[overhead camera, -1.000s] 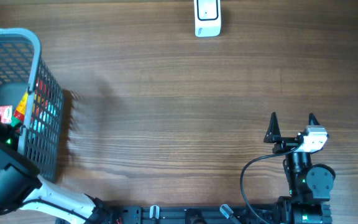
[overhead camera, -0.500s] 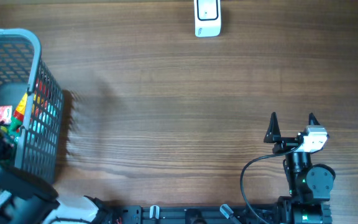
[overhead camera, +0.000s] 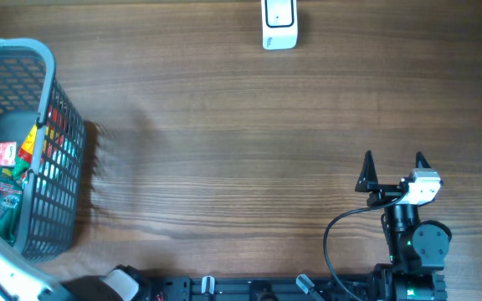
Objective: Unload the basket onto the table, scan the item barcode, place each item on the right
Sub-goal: 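Close the left gripper on the green-capped jar and lift it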
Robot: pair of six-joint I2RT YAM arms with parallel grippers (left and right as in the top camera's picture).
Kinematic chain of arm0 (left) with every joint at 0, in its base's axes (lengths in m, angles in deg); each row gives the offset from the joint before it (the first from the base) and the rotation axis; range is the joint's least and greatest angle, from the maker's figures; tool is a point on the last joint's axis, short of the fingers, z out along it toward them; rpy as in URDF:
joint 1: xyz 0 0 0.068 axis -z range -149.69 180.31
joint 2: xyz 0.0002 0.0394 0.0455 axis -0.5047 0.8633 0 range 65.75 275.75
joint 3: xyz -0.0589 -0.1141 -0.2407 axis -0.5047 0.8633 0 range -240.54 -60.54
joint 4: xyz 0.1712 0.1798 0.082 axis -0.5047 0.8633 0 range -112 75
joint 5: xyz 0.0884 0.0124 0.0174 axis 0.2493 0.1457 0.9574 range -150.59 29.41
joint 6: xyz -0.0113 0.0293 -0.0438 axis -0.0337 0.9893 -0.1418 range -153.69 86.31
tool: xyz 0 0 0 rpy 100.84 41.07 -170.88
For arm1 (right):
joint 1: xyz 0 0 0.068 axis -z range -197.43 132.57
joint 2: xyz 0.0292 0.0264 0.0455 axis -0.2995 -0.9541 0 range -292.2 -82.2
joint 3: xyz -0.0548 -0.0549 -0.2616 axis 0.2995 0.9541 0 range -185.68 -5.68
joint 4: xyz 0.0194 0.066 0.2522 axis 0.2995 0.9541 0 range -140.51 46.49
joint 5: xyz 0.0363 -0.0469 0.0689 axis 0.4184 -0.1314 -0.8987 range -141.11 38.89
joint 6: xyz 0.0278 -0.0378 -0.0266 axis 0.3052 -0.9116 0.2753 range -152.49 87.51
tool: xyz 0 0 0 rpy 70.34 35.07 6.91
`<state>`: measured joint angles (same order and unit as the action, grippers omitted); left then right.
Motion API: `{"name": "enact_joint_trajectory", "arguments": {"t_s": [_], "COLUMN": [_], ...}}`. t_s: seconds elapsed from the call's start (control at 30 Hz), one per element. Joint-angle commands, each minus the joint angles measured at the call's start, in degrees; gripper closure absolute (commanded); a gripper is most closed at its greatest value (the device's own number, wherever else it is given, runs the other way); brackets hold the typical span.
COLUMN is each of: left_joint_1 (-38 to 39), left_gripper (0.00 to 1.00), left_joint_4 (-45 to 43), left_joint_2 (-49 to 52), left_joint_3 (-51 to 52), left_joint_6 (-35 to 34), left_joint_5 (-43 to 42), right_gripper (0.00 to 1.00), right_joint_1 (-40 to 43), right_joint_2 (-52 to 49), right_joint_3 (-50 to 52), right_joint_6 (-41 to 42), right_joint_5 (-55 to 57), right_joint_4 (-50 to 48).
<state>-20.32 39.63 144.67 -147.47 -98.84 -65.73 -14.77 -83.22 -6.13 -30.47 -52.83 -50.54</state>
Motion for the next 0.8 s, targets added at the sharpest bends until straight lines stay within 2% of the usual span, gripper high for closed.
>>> {"name": "enact_joint_trajectory", "arguments": {"t_s": [0.0,0.13,0.33,0.57,0.77], "left_joint_1": [1.07,5.05,15.41,24.41,28.33], "left_gripper": [0.46,0.46,0.46,0.46,0.45], "left_joint_4": [-3.61,-5.73,-9.46,-10.34,-11.1], "left_joint_2": [-6.51,-11.1,-15.26,-15.43,-15.54], "left_joint_3": [-1.92,-1.92,-1.92,-1.92,-1.92], "left_joint_6": [9.57,13.94,20.59,26.23,29.86], "left_joint_5": [-10.38,-11.37,-11.02,3.02,3.3], "right_gripper": [0.0,0.0,0.0,0.0,0.0], "right_joint_1": [-0.35,-0.35,-0.35,-0.35,-0.35], "right_joint_2": [0.0,0.0,0.0,0.0,0.0], "right_joint_3": [0.15,0.15,0.15,0.15,0.15], "right_joint_6": [-0.52,-0.5,-0.52,-0.5,-0.52], "right_joint_5": [-0.96,-0.96,-0.96,-0.94,-0.96], "right_joint_4": [-0.11,-0.11,-0.11,-0.11,-0.11]}}
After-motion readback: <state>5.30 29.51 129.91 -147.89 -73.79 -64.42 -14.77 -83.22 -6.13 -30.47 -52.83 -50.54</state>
